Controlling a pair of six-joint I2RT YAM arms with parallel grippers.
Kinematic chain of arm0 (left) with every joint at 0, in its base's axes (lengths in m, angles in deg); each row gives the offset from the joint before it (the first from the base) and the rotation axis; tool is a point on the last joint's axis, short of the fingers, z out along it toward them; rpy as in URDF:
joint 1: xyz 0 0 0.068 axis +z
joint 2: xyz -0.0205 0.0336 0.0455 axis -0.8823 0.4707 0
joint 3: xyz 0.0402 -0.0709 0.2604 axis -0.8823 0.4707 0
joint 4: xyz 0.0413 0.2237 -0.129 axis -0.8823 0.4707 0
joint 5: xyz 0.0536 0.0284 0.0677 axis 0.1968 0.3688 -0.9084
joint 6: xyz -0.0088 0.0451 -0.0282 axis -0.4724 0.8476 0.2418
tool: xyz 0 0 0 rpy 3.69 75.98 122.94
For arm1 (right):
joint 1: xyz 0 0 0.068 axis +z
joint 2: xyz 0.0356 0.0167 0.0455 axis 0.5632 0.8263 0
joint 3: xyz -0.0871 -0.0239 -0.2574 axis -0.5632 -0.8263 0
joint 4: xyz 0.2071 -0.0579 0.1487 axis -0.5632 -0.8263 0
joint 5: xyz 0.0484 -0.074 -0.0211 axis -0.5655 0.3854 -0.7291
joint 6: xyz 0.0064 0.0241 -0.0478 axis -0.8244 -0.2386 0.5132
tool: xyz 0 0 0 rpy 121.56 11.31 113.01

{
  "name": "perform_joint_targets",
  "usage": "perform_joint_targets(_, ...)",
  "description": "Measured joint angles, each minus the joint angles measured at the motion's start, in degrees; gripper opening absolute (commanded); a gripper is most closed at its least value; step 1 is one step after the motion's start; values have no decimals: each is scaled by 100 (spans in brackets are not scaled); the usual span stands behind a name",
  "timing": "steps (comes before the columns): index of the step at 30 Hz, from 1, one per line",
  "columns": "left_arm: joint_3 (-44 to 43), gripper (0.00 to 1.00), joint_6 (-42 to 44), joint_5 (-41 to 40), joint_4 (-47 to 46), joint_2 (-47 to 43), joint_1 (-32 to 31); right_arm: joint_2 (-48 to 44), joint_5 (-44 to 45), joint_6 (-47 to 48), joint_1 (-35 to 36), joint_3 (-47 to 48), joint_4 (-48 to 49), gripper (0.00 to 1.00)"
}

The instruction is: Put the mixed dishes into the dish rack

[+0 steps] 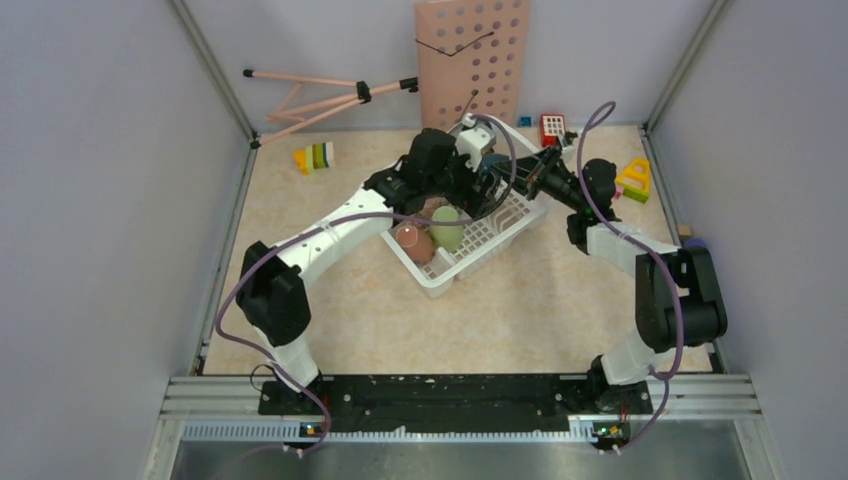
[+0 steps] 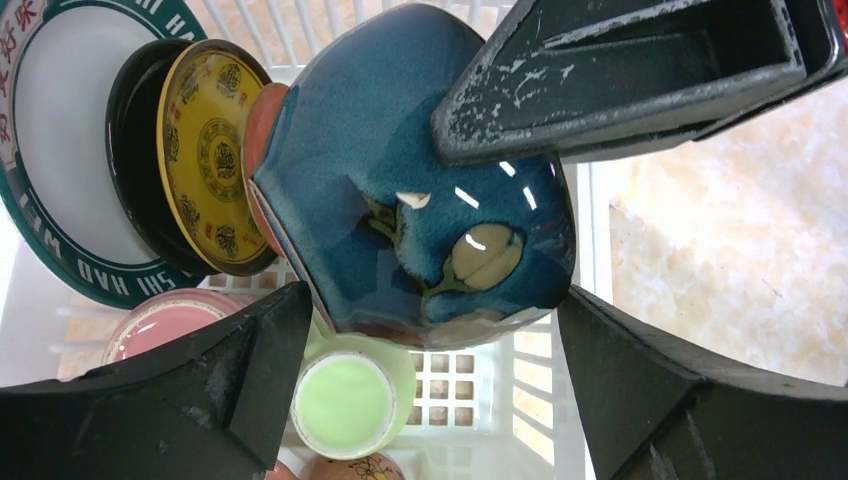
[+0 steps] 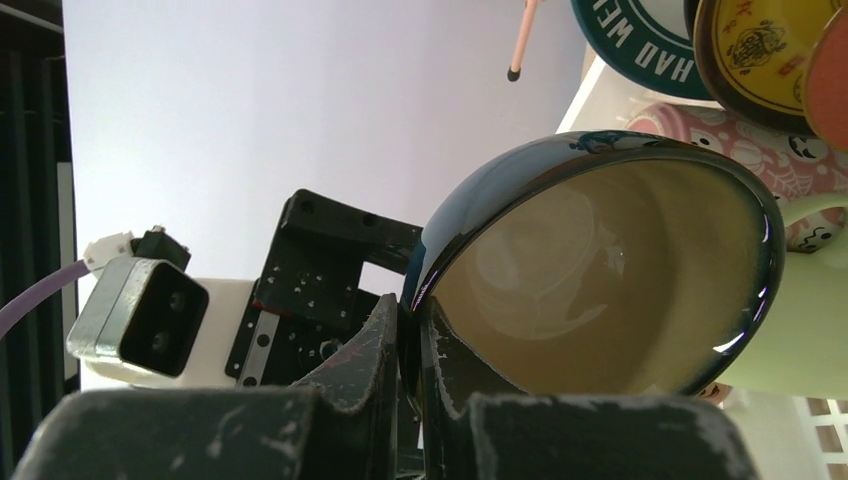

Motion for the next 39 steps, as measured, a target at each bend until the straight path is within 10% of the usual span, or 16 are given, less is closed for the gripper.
perform_joint_targets(8, -234, 77, 37, -645, 68, 262, -258, 0, 111, -33, 0, -105, -7, 0)
perform_joint_targets(11, -293, 51, 81, -774, 133, 275, -282, 0, 199, -35, 0, -109, -4, 0)
perform_joint_targets(15, -319, 0, 160, -905, 153, 278, -304, 0, 221, -33, 0, -109, -2, 25)
perform_joint_targets(23, -319, 0, 181, -1062, 437, 398, -304, -249, 197, 573, -87, -109, -697, 68)
perform_joint_targets(39, -1008, 0, 868, -2579, 463, 1471, -828, -1731, 271, 2124, -1445, -485, -2577, 70)
